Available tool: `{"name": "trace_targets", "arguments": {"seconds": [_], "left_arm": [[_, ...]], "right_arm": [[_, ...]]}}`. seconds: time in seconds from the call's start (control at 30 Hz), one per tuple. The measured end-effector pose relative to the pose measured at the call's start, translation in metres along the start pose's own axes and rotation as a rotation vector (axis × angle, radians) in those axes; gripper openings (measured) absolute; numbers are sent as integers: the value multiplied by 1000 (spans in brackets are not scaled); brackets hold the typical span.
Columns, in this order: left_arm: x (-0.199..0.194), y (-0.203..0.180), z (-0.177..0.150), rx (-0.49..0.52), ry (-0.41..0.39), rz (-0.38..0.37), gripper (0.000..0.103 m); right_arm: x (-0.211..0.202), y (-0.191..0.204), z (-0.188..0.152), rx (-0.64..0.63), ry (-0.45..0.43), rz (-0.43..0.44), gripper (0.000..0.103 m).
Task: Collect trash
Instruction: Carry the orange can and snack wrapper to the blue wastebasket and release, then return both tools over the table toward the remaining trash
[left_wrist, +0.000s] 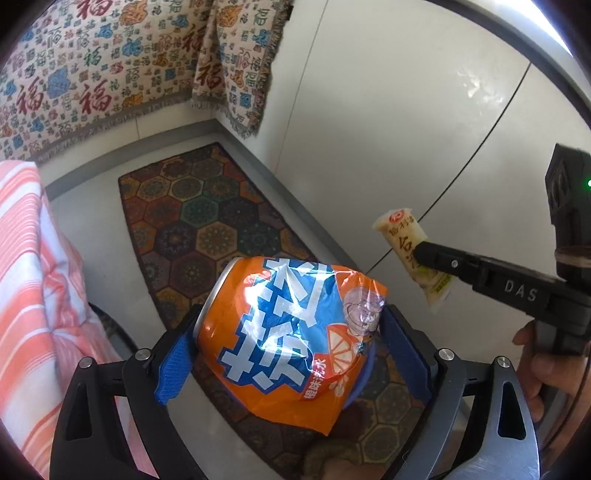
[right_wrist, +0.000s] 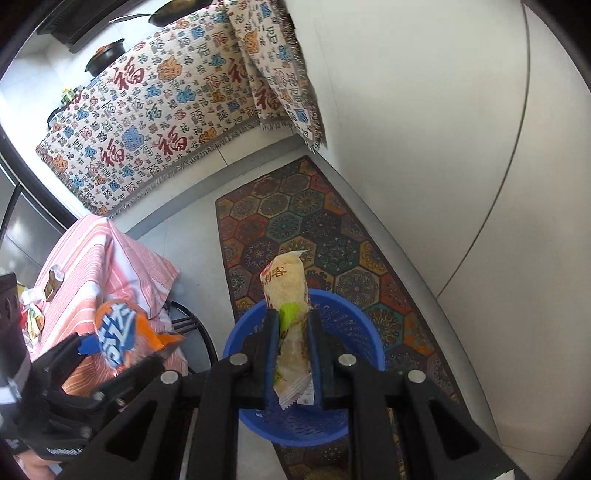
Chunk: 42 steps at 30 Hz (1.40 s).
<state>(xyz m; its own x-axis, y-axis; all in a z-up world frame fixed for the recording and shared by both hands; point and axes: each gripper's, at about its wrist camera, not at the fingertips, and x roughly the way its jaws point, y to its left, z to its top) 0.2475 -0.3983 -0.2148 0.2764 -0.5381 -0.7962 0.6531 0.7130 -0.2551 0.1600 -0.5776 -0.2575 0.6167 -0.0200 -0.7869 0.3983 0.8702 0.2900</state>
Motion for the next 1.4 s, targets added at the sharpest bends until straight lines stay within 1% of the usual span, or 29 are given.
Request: {"name": "trace_targets", "arguments": {"seconds": [0.07,0.13,0.17,0.2,0.23,0.27,0.4,0.53,0.63,0.77,0.83,0.87,0.93,1.07,1.13,1.3,1.4], "left_arm": [[5,0,0,3,6,-6,94],[11,0,2,0,16,-12,94],[15,0,2,-4,24,-16,96],[19,1,3,-9,28,-22,98],[21,2,5,-16,30,-33,98],[23,3,6,-26,32,-44,98],[20,6,7,-65,29,-69,99],[-3,7,4,-67,-3,-70,99],[-35,13,-1,-72,-47,-56,99],[-87,32,-17,-85,-106,-26,99],[-112,44,-31,-82,-127,23,99],[-125,53,-40,-83,-134,59,99],[-142,70,-55,-95,-135,116,99],[-173,114,-91,-145,-129,223,99],[-186,140,-109,-186,-123,281,99],[-214,202,-155,-335,-134,398,99],[-228,229,-176,-406,-154,477,99]], "right_arm": [[2,-5,2,19,1,10,18],[3,-9,3,43,-4,31,19],[4,-10,4,51,-5,38,21],[4,-11,4,56,-8,43,28],[3,-11,5,66,-14,46,45],[1,-12,5,75,-26,49,54],[-12,-13,8,91,-79,47,55],[-25,-6,13,77,-141,35,55],[-36,4,16,44,-190,31,55],[-49,25,21,-5,-249,26,55],[-53,39,22,-30,-267,39,55],[-54,46,23,-42,-271,44,55],[-55,64,23,-72,-273,60,55],[-51,111,17,-159,-261,97,55],[-48,137,9,-207,-246,128,56],[-36,215,-29,-374,-189,200,56],[-23,266,-64,-491,-117,265,56]]}}
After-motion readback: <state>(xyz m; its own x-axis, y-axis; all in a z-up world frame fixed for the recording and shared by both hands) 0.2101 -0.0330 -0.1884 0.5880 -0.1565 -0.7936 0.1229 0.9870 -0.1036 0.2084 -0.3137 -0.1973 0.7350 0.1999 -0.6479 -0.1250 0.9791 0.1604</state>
